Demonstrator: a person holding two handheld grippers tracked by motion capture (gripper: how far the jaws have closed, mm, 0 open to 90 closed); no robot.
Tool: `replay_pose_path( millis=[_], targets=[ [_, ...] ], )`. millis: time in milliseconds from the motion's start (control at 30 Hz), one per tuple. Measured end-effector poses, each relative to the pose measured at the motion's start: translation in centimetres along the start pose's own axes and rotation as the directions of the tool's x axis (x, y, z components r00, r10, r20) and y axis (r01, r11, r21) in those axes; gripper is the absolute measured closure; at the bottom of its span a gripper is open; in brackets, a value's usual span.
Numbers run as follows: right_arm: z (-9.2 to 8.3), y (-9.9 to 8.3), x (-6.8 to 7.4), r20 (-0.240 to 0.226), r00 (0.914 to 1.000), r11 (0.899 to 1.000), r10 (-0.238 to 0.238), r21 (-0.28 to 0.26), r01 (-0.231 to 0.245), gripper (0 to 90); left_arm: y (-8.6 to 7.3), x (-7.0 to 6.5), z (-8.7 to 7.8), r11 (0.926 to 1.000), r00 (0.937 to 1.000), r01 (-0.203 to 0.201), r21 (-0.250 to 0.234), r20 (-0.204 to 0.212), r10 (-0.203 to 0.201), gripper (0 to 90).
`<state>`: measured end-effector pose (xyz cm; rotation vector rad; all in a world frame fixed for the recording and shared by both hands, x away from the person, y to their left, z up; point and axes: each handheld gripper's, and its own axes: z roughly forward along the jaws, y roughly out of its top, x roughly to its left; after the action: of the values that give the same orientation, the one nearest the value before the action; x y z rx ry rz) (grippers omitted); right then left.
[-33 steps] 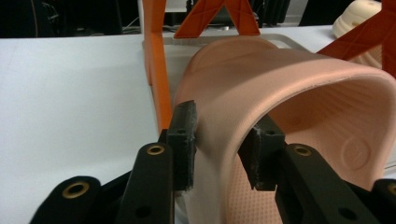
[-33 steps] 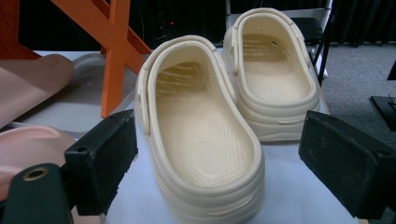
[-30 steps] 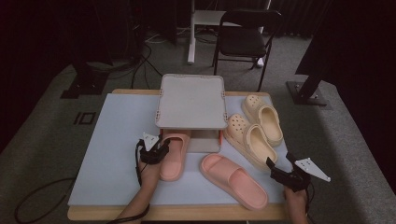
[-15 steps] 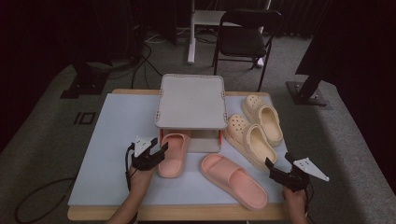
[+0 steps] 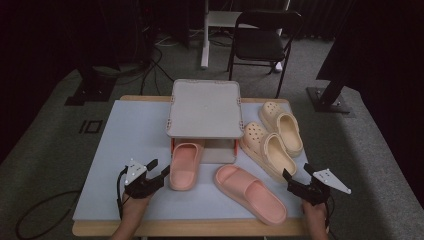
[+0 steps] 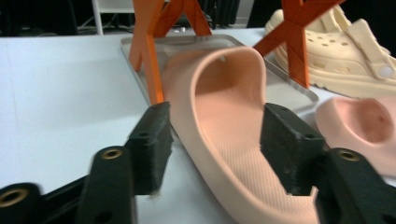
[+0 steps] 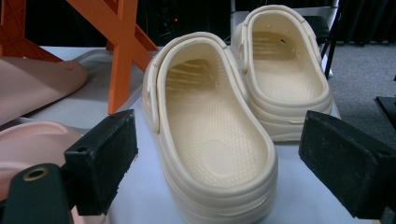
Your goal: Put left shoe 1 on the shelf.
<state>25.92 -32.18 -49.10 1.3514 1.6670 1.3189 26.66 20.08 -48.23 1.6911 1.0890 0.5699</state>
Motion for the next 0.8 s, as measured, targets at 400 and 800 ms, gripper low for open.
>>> replay_pose_path(
  millis=[400,800],
  targets=[
    [-0.1,0.1,0.8,-0.014,0.9998,1.0,-0.014,-0.009,0.014,11.0,-1.6,-1.1,-1.6,0.9989,0.9995,0.006,0.047,0.032,-0.007,27.2],
    [-0.2,0.2,0.6,-0.045,0.9989,1.0,0.01,-0.016,-0.011,11.0,-3.1,-2.6,-0.8,0.9922,0.9995,-0.028,0.121,0.017,0.026,10.6]
  ],
)
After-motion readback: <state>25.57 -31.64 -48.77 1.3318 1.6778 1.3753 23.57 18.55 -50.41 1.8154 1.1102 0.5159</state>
